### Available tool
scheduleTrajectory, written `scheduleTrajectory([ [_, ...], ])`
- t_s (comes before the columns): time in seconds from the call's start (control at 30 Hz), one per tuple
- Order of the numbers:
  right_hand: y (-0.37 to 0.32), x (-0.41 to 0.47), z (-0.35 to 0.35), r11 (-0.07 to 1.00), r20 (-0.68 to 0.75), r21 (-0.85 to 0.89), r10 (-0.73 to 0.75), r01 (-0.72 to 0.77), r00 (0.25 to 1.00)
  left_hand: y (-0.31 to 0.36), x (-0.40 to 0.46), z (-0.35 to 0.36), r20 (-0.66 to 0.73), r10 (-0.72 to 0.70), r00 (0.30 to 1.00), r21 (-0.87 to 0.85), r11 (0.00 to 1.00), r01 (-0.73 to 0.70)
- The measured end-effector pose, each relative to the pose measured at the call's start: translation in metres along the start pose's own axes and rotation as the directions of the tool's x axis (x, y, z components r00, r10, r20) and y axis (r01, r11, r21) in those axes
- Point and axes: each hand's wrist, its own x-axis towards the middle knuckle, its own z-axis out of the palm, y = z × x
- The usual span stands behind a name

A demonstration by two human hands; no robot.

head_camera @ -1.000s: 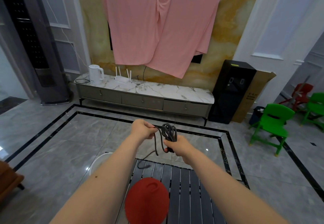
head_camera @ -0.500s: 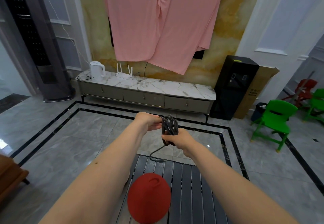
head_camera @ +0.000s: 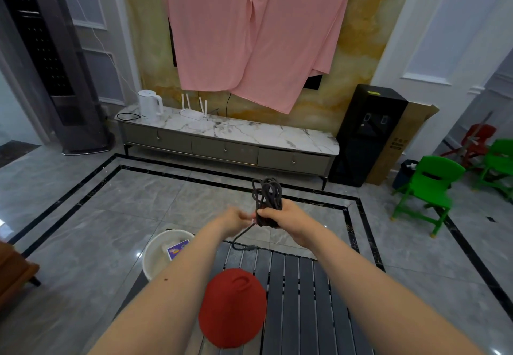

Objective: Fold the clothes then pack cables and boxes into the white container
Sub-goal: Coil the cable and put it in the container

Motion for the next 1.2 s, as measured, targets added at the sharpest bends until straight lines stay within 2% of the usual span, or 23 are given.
scheduleTrajectory([
  [0.07, 0.000, -0.001, -0.001, 1.000, 0.052, -0.003, -0.025, 0.025, 0.998, -0.009, 0.000, 0.012, 0.050, 0.014, 0.999, 0.066, 0.998, -0.017],
  [0.27, -0.001, -0.006, -0.005, 0.998, 0.090, 0.031, -0.051, 0.049, 0.995, -0.017, 0.003, 0.016, 0.055, 0.036, 0.998, 0.020, 0.999, -0.037],
  [0.5, 0.010, -0.007, -0.008, 0.996, 0.075, 0.086, 0.014, -0.021, 0.997, -0.010, 0.003, 0.014, -0.046, 0.015, 0.999, -0.065, 0.998, -0.018],
  [0.57, 0.013, -0.008, -0.007, 0.994, 0.091, 0.107, 0.021, -0.031, 0.996, -0.008, 0.003, 0.014, -0.058, 0.033, 0.998, -0.036, 0.999, -0.035],
  [0.73, 0.008, -0.009, -0.002, 0.994, 0.161, 0.112, -0.027, 0.009, 0.987, -0.008, 0.000, 0.017, 0.030, 0.017, 0.999, 0.012, 1.000, -0.017],
  [0.97, 0.007, -0.012, 0.003, 0.995, 0.232, 0.100, -0.052, 0.030, 0.971, -0.013, 0.000, 0.022, -0.002, 0.051, 0.999, 0.021, 0.998, -0.051],
  [1.03, 0.008, -0.014, 0.004, 0.995, 0.205, 0.091, -0.056, 0.038, 0.977, -0.016, -0.001, 0.021, -0.005, 0.059, 0.998, 0.008, 0.998, -0.059],
  [1.1, 0.009, -0.014, 0.003, 0.997, 0.111, 0.065, -0.057, 0.050, 0.992, -0.020, 0.000, 0.017, -0.085, 0.055, 0.995, -0.032, 0.998, -0.058],
  [1.2, 0.018, -0.012, -0.002, 1.000, -0.035, -0.006, 0.000, 0.000, 0.999, -0.021, 0.000, 0.005, -0.217, 0.003, 0.976, -0.206, 0.977, -0.049],
])
